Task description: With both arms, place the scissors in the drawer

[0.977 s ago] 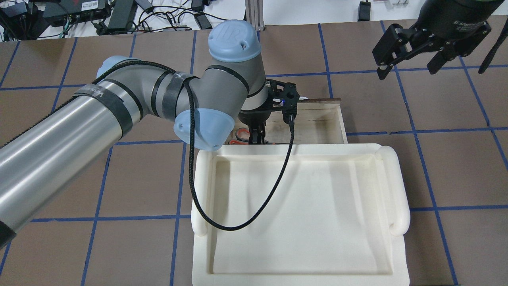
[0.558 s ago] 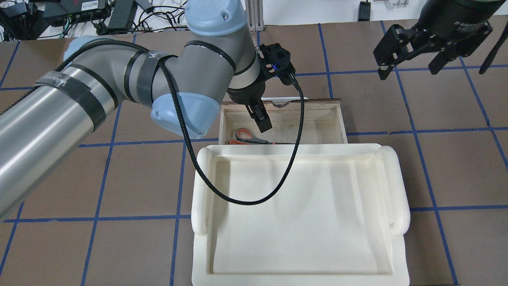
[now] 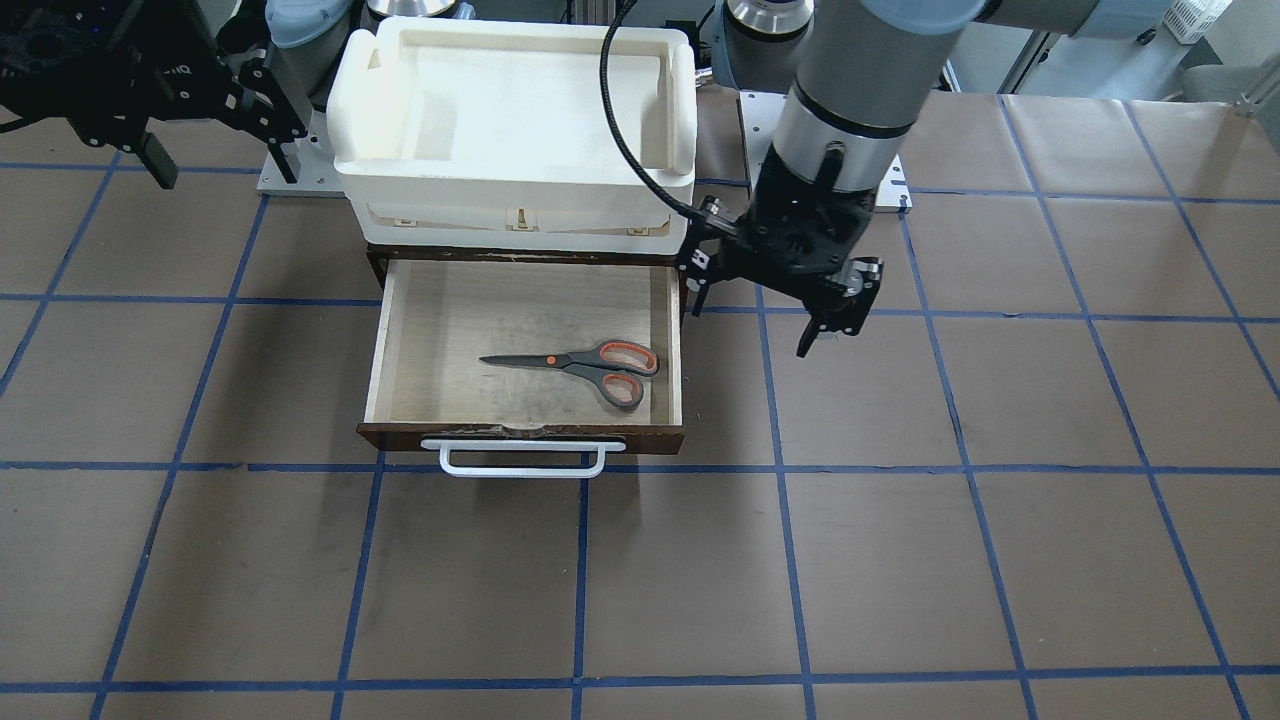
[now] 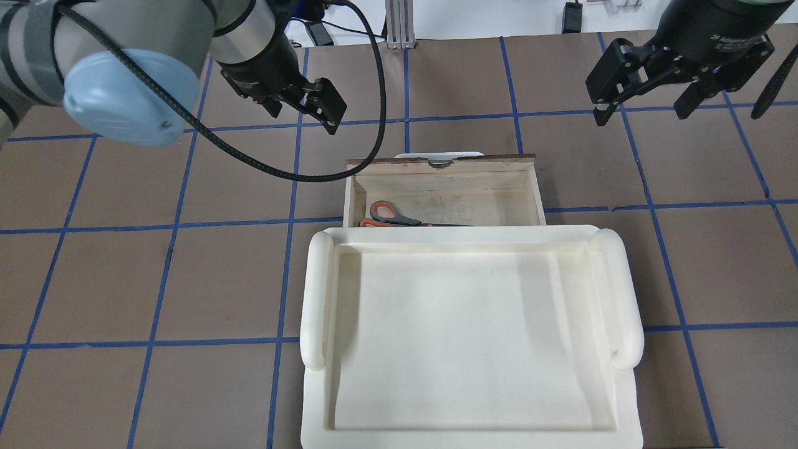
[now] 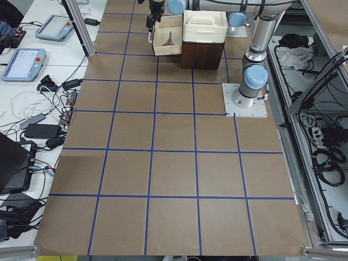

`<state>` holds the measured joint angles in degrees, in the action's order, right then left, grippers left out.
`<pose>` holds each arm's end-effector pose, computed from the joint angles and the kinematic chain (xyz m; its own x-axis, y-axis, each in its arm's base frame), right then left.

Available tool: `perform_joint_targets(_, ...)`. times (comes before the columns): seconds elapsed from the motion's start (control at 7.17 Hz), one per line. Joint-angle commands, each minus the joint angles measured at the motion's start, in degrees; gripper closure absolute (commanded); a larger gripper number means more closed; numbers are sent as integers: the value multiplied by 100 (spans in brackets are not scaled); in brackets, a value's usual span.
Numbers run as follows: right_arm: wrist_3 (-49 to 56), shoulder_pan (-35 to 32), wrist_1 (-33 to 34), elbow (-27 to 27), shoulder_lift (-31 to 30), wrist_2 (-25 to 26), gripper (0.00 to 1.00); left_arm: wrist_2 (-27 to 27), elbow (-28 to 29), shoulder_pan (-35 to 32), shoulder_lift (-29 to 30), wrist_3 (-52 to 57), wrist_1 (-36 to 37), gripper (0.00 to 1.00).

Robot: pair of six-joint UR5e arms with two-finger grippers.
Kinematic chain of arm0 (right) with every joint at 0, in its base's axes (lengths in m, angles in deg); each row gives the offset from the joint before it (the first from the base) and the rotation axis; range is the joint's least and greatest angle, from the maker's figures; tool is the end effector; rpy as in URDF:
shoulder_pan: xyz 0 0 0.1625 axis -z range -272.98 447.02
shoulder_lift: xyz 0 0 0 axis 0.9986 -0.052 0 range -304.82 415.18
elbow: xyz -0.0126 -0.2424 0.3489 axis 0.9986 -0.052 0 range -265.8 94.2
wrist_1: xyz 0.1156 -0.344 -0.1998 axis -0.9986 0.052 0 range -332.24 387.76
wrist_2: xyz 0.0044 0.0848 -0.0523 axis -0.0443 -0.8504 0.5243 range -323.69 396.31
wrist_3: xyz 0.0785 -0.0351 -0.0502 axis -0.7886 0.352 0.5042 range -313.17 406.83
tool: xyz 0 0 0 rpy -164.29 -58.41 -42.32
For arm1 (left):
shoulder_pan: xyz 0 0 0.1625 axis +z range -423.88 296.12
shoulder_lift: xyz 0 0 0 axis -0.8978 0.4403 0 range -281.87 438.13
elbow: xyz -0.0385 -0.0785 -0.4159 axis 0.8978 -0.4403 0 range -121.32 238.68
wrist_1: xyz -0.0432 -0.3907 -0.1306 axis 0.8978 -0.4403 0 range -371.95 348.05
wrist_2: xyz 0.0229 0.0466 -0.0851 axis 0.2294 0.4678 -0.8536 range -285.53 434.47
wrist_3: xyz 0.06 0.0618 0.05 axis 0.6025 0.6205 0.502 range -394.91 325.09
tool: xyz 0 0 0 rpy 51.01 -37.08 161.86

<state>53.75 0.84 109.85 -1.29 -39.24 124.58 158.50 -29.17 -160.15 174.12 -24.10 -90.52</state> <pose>0.1056 -0.4648 0.5578 -0.9981 -0.0550 -0.0258 -0.0540 0.9978 -0.0383 -0.2026 -0.5286 0.4739 -0.9493 0.3050 0.0765 0.2916 0.9448 -0.1491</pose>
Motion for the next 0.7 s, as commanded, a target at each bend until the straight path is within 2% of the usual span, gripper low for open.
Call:
perform_joint_targets(0.0, -417, -266, 61, 31, 37, 6, 0, 17, -65, 616, -290, -537, -580, 0)
perform_joint_targets(0.28, -515, -382, 70, 49, 55, 6, 0, 17, -205, 750, -492, -546, -739, 0)
perform_joint_targets(0.56, -673, -382, 236, 302, 38, 189, 0, 567, -328, 1039, -712, -546, -827, 0)
